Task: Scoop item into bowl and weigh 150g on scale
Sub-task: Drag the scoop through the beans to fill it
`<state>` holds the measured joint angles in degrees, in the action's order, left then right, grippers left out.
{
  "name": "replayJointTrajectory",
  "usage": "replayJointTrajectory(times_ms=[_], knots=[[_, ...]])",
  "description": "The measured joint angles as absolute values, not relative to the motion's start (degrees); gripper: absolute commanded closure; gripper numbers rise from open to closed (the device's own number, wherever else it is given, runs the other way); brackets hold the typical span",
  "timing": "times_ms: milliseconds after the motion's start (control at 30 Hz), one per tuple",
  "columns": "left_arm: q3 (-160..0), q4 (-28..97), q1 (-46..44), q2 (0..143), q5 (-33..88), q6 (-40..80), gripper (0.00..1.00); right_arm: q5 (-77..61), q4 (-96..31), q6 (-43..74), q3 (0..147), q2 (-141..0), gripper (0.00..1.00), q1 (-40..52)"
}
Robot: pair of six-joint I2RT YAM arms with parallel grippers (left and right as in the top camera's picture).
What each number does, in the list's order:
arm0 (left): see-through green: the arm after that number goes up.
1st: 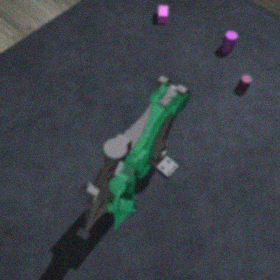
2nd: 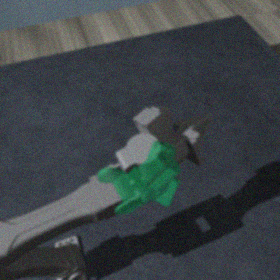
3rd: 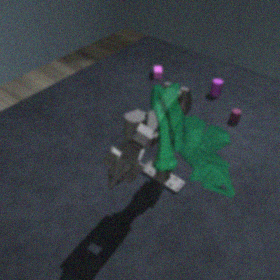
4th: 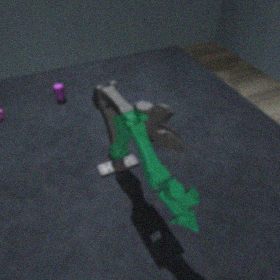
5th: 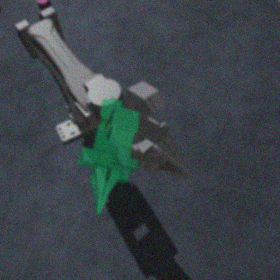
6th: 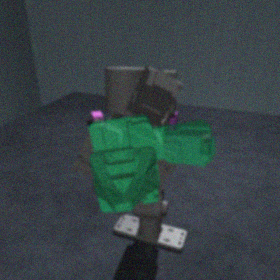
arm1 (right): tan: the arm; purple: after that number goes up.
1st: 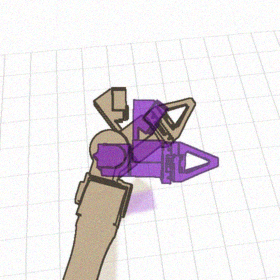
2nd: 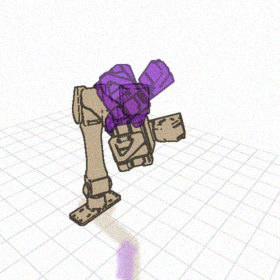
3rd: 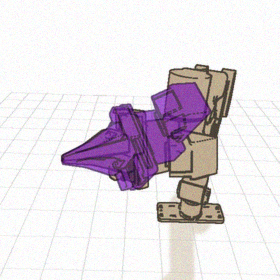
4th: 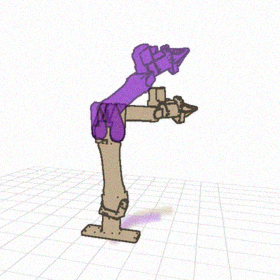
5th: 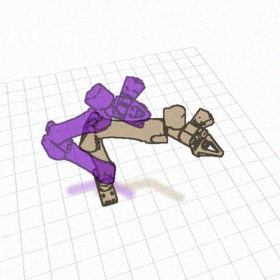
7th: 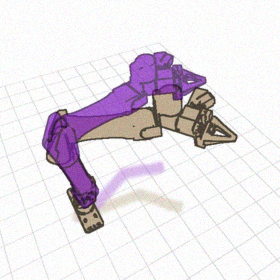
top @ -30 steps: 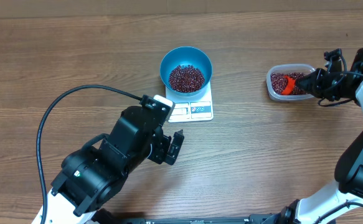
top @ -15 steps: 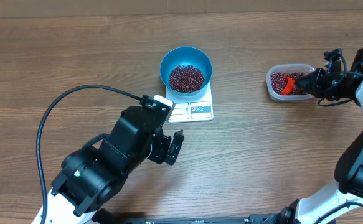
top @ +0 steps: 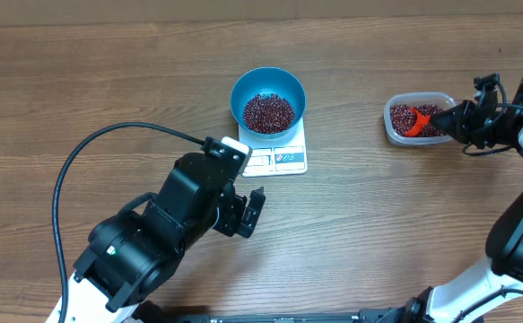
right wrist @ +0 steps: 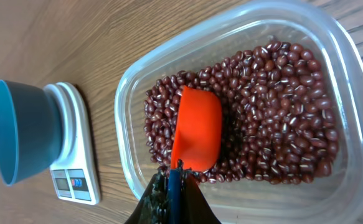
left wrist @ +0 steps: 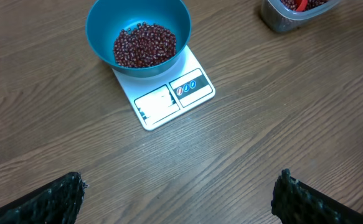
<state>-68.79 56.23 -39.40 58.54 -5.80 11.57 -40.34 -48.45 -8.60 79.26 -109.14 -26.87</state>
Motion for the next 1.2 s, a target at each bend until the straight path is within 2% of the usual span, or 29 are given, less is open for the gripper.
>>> replayJointTrajectory(times_ms=[767, 1200], knots=[[-68.79, 56.23, -39.4, 58.54, -5.8, 11.55, 0.01, -43.68, -48.16, -8.78, 79.26, -110.61, 0.96, -27.97], [-68.79, 56.23, -39.4, 58.54, -5.8, 11.57, 0.01, -53.28, -49.5, -11.2, 79.11, -111.96, 0.96, -34.17]])
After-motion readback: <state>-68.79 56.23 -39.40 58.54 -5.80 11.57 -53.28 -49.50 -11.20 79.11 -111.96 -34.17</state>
